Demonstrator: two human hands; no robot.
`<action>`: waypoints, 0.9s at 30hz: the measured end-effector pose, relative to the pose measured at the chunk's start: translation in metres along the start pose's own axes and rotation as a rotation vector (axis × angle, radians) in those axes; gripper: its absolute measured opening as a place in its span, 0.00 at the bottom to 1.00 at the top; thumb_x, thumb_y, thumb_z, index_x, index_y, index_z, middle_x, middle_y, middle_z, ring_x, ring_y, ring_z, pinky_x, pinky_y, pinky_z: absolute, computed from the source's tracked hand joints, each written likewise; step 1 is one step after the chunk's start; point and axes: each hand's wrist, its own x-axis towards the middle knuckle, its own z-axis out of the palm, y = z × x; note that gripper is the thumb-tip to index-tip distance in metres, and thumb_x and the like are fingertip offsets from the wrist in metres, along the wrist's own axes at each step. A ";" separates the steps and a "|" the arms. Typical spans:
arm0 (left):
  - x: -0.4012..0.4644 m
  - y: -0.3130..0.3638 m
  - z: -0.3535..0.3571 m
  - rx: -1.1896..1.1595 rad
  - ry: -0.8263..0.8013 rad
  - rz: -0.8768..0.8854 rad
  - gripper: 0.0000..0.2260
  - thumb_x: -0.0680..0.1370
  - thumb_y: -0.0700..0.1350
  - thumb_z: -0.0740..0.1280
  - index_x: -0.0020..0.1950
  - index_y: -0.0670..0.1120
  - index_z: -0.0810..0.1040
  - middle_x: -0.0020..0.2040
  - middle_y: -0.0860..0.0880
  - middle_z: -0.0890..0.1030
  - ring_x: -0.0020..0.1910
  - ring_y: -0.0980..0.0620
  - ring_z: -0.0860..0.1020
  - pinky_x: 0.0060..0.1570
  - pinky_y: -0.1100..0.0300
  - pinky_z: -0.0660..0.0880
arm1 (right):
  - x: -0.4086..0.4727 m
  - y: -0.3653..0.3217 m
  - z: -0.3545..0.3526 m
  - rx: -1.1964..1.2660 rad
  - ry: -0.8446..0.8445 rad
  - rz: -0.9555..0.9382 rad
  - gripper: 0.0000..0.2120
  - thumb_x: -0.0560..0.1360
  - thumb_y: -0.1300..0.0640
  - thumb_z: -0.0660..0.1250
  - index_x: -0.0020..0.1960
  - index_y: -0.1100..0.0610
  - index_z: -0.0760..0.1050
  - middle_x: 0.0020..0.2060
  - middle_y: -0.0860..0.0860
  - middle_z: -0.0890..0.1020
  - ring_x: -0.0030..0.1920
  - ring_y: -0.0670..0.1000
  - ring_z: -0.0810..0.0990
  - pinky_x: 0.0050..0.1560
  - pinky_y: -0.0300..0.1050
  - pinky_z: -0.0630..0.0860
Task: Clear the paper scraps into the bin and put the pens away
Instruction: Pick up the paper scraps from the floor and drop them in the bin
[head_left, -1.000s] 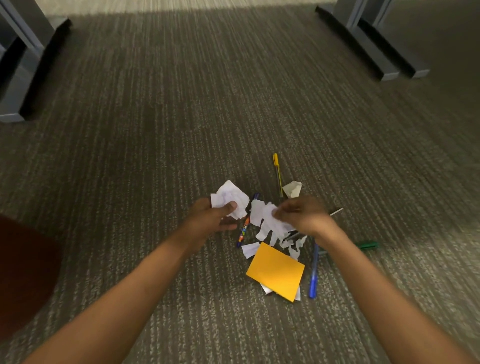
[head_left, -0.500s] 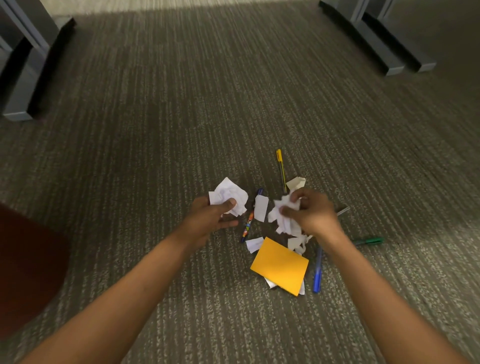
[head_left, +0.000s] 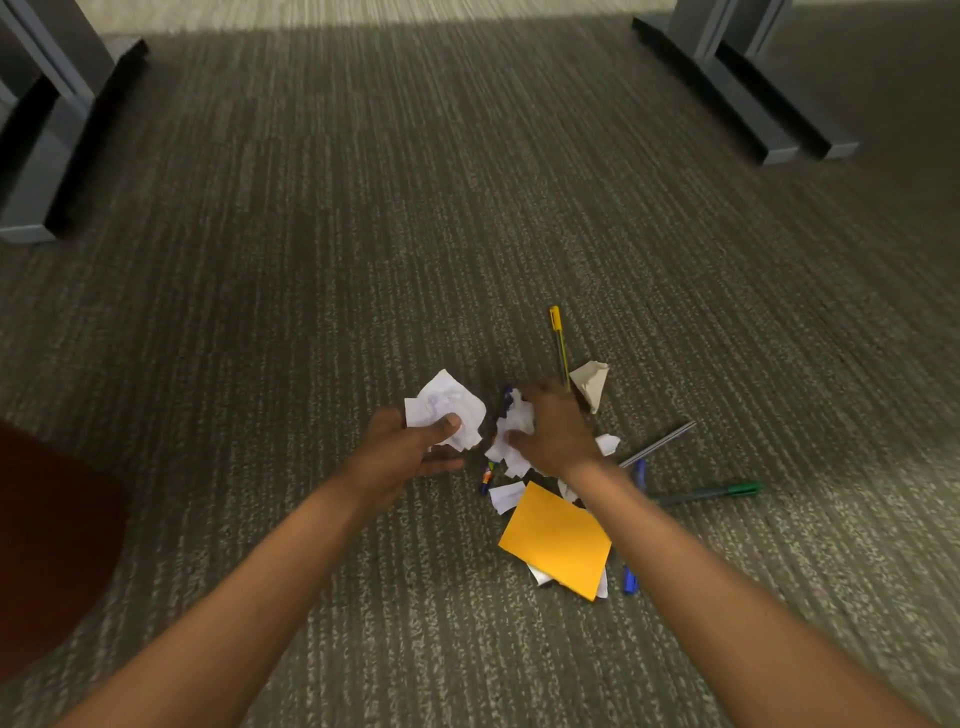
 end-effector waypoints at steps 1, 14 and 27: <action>-0.001 -0.001 0.000 0.015 -0.010 -0.003 0.09 0.77 0.37 0.67 0.57 0.38 0.80 0.49 0.41 0.84 0.42 0.49 0.84 0.40 0.54 0.83 | -0.001 -0.001 0.003 -0.008 0.024 -0.011 0.20 0.72 0.59 0.72 0.62 0.64 0.74 0.62 0.62 0.74 0.61 0.61 0.74 0.47 0.43 0.66; 0.001 -0.004 0.006 0.028 -0.035 -0.058 0.09 0.76 0.38 0.69 0.56 0.39 0.81 0.52 0.40 0.85 0.49 0.44 0.83 0.45 0.52 0.83 | -0.001 0.029 -0.045 0.413 0.264 0.297 0.15 0.73 0.55 0.72 0.59 0.59 0.80 0.47 0.54 0.83 0.41 0.52 0.79 0.40 0.44 0.73; 0.006 -0.009 0.023 -0.008 -0.104 -0.125 0.07 0.77 0.37 0.68 0.54 0.41 0.80 0.50 0.41 0.85 0.45 0.44 0.86 0.40 0.57 0.83 | 0.025 0.039 -0.045 -0.002 0.319 0.266 0.12 0.74 0.62 0.68 0.56 0.62 0.83 0.48 0.62 0.85 0.49 0.61 0.84 0.41 0.44 0.72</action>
